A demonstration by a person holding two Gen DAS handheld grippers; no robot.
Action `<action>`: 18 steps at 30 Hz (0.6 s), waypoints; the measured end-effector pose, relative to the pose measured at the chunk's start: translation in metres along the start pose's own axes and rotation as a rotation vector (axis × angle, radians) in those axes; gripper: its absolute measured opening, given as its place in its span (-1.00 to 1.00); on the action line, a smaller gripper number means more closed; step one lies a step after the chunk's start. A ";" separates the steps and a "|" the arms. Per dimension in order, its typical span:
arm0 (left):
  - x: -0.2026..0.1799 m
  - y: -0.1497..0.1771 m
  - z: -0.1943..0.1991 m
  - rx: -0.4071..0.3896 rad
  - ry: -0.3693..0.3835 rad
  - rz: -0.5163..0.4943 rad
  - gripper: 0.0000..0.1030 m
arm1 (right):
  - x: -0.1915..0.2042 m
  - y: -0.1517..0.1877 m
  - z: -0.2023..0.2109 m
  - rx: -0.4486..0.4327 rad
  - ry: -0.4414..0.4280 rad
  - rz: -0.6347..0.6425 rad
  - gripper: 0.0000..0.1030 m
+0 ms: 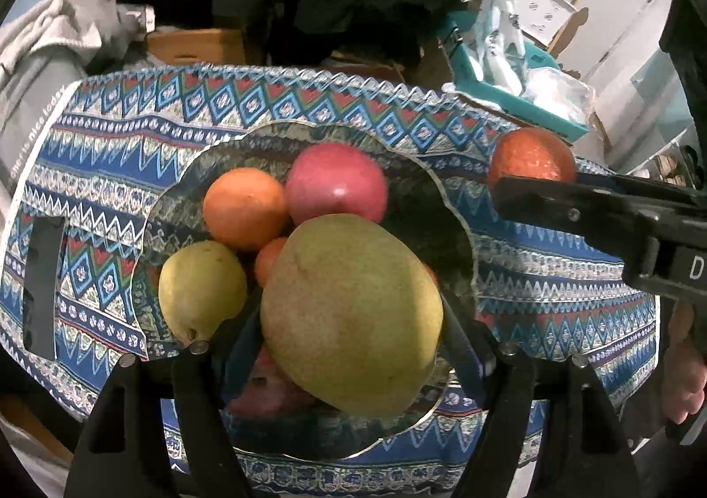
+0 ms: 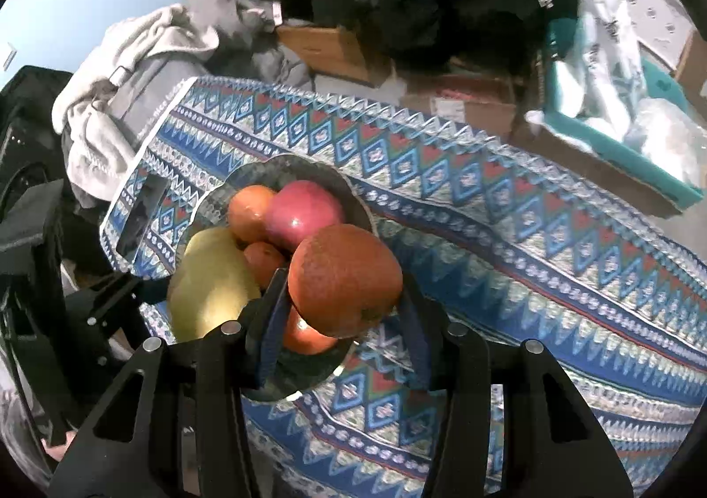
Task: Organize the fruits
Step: 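Lower the pear into the bowl with the left tool while the right tool releases the orange there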
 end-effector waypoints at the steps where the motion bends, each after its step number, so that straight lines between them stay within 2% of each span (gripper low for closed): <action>1: 0.002 0.001 -0.002 0.004 -0.002 0.004 0.50 | 0.002 -0.001 -0.005 0.010 -0.003 -0.001 -0.06; 7: 0.015 0.007 -0.012 0.033 0.011 0.033 0.50 | 0.011 -0.006 -0.026 0.046 -0.008 0.005 -0.06; 18: 0.015 0.003 -0.021 0.037 0.045 0.032 0.50 | 0.015 -0.001 -0.059 0.116 0.022 0.017 -0.06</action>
Point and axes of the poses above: each gripper's, at about its wrist camera, not at the fingertips, and z roughly against the way its jaws point, x to its left, y to its underside, the point moved 5 cm from there along -z, roughly the way its jaws point, and after that the axes turned 2 degrees about -x, right-handed, at the moved point
